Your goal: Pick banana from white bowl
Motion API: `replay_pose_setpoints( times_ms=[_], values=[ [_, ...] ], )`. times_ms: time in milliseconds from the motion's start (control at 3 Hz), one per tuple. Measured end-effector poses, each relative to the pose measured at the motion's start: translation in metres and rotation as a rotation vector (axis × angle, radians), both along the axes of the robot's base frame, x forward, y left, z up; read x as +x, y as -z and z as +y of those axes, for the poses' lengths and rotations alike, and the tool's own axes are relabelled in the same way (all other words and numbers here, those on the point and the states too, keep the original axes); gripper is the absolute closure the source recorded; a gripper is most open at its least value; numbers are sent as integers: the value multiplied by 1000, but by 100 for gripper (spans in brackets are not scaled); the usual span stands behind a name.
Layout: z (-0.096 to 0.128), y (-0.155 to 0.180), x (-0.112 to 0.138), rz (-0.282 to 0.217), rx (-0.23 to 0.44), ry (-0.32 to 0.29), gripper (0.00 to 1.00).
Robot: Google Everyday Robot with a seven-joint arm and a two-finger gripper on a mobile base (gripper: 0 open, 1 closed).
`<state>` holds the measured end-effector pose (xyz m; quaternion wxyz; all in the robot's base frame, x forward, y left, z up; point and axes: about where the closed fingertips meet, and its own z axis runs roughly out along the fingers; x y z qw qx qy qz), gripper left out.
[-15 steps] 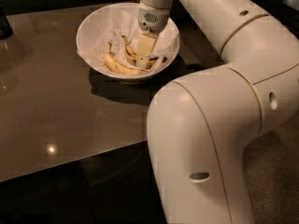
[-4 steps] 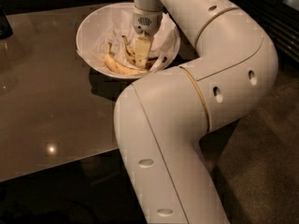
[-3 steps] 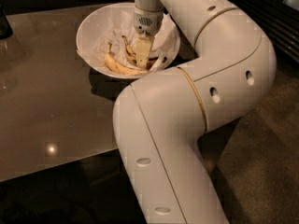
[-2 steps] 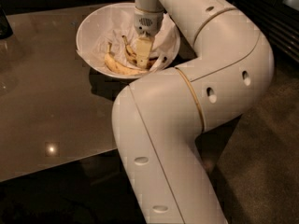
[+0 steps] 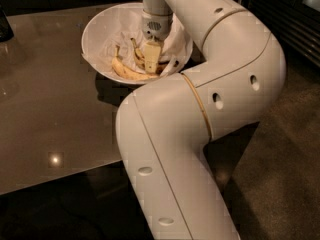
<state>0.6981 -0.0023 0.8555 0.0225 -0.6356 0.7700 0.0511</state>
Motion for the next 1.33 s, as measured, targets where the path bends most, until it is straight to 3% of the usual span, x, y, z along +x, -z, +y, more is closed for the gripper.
replay_pose_setpoints(
  times_ms=[1000,1333],
  values=[
    [-5,2,-7,18,4,-1,100],
    [-6,-7,-1,-38,32,8,100]
  ],
)
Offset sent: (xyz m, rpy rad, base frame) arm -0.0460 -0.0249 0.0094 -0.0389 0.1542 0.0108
